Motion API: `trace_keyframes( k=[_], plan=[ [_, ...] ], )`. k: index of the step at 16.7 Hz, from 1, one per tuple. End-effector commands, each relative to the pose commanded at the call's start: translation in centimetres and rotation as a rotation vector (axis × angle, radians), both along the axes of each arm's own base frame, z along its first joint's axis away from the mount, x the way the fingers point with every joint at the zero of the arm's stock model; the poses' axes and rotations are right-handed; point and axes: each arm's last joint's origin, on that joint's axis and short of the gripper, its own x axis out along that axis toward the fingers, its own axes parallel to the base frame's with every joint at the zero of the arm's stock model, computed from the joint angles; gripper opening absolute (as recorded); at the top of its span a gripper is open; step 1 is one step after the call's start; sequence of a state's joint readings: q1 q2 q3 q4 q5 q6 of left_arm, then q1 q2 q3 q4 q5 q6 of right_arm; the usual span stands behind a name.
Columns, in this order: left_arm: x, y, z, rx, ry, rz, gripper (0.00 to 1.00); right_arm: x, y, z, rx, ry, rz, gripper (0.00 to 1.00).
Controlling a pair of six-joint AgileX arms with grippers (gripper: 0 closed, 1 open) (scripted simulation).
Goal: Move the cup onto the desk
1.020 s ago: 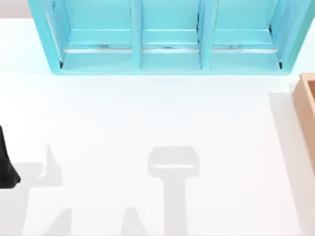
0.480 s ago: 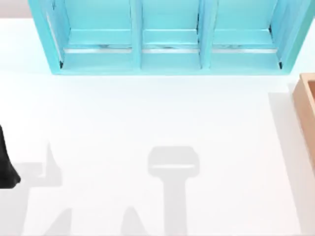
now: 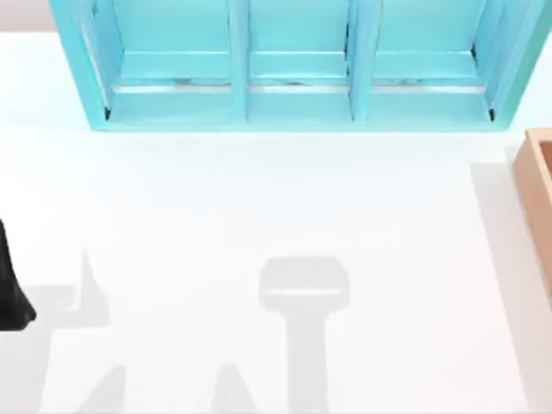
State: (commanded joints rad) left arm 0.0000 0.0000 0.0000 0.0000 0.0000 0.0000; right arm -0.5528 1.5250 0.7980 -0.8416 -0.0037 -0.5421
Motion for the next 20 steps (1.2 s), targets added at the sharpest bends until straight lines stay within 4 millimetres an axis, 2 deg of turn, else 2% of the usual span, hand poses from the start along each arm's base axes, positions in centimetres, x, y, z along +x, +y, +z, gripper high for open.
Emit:
trace_keyframes(
  k=[3, 4, 14, 17, 20],
  plan=[
    [0.0, 0.0, 0.0, 0.0, 0.0, 0.0, 1.0, 0.0, 0.0, 0.0, 0.0, 0.0, 0.0, 0.02],
    [0.0, 0.0, 0.0, 0.0, 0.0, 0.0, 1.0, 0.0, 0.0, 0.0, 0.0, 0.0, 0.0, 0.0],
    [0.0, 0.0, 0.0, 0.0, 0.0, 0.0, 1.0, 0.3, 0.3, 0.5, -0.004, -0.005, -0.001, 0.0],
    [0.0, 0.0, 0.0, 0.0, 0.0, 0.0, 1.0, 1.1, 2.4, 2.8, -0.003, -0.006, -0.001, 0.0],
    [0.0, 0.0, 0.0, 0.0, 0.0, 0.0, 1.0, 1.3, 6.0, 6.0, 0.004, 0.017, 0.0, 0.0]
  ],
)
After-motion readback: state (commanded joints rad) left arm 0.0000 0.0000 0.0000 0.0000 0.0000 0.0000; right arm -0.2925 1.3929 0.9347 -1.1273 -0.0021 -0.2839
